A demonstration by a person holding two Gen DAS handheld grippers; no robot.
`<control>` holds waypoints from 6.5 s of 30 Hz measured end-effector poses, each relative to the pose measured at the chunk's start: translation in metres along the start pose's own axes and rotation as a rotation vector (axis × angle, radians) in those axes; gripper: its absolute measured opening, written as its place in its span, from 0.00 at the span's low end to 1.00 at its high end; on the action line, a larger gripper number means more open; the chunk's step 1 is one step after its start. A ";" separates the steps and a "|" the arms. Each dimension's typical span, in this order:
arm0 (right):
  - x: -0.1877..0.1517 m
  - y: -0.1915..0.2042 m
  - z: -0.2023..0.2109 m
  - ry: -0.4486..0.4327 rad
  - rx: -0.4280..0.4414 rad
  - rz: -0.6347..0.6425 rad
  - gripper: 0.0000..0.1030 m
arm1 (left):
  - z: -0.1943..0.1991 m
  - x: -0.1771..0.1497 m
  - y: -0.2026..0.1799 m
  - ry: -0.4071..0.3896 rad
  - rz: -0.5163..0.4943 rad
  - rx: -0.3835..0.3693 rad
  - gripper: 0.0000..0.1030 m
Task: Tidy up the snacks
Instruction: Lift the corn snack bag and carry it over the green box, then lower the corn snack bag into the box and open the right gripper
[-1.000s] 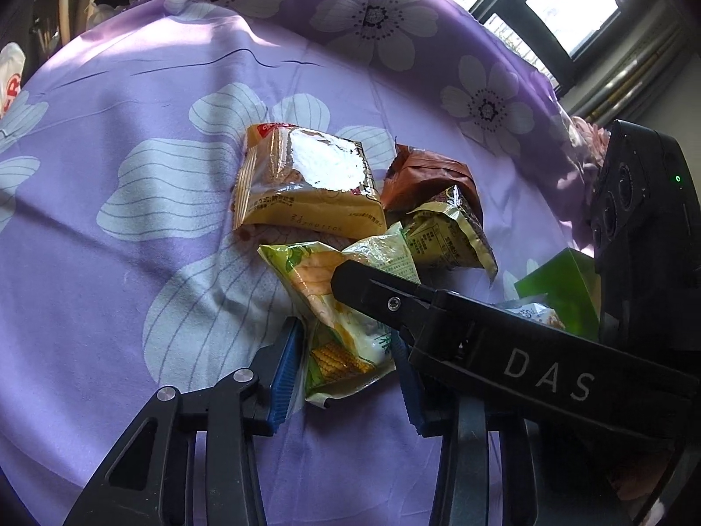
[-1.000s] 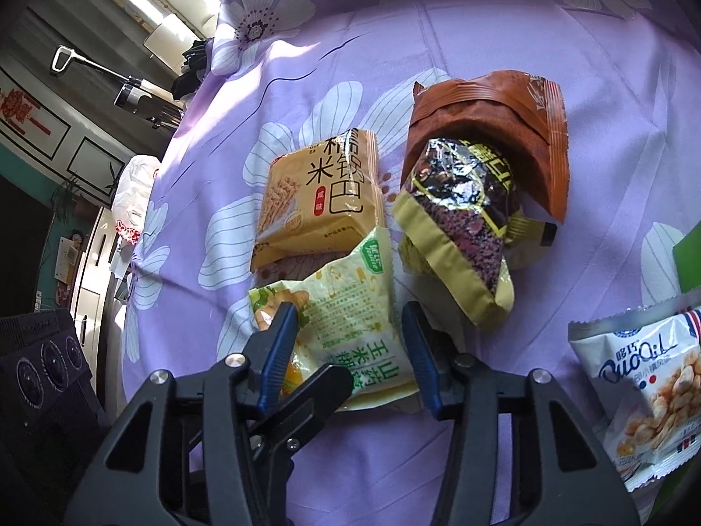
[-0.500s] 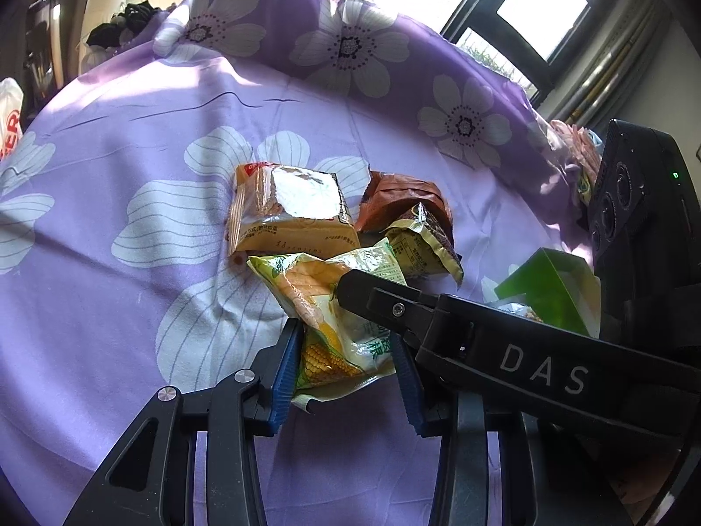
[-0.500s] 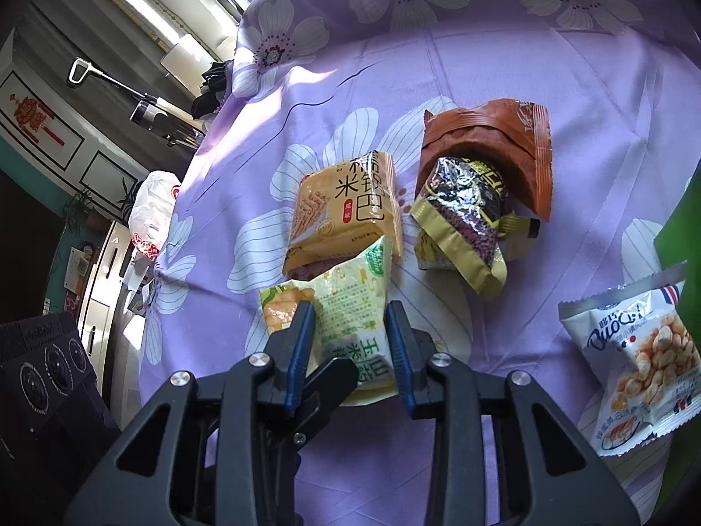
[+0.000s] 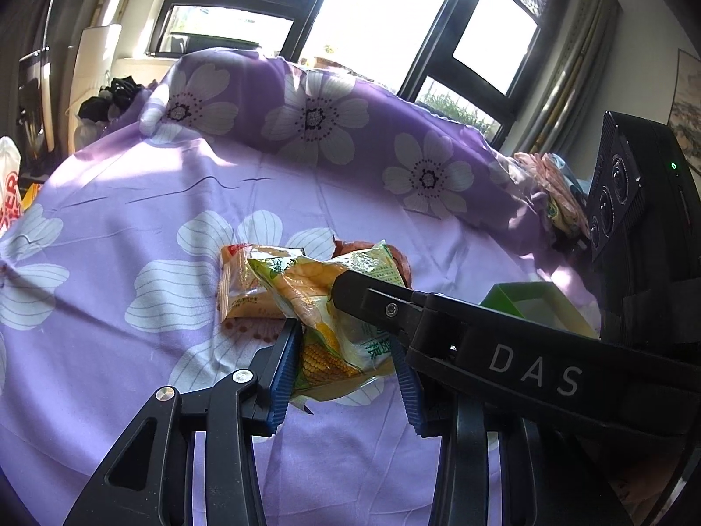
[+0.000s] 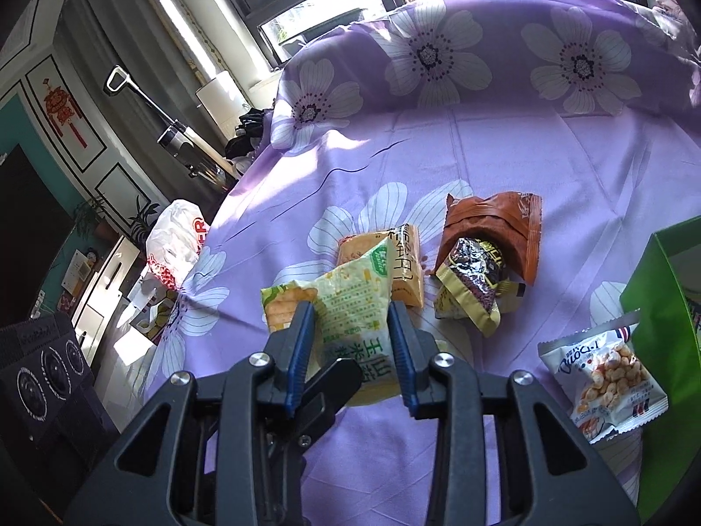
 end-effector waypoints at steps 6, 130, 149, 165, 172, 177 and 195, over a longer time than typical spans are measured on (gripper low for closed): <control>0.000 0.011 0.009 -0.049 -0.034 0.058 0.36 | 0.008 0.001 -0.008 -0.057 -0.046 0.009 0.40; -0.013 -0.205 0.153 -0.054 -0.317 -0.414 0.51 | -0.094 -0.024 -0.236 0.311 -0.222 -0.382 0.40; -0.016 -0.212 0.150 -0.036 -0.316 -0.442 0.53 | -0.101 -0.029 -0.238 0.352 -0.207 -0.380 0.40; -0.018 -0.215 0.148 -0.029 -0.303 -0.460 0.53 | -0.103 -0.029 -0.237 0.363 -0.216 -0.362 0.40; -0.019 -0.216 0.146 -0.023 -0.299 -0.470 0.53 | -0.104 -0.030 -0.236 0.365 -0.221 -0.342 0.40; -0.020 -0.218 0.145 -0.018 -0.298 -0.474 0.55 | -0.104 -0.030 -0.237 0.369 -0.219 -0.324 0.40; -0.022 -0.223 0.153 -0.047 -0.307 -0.514 0.68 | -0.089 -0.024 -0.235 0.364 -0.195 -0.340 0.40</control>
Point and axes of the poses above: each gripper's, at about its wrist camera, not at the fingertips, and z roughly against the way its jaws point, y to its left, x to its top, the point moved 2 cm from there along -z, roughly the way its jaws point
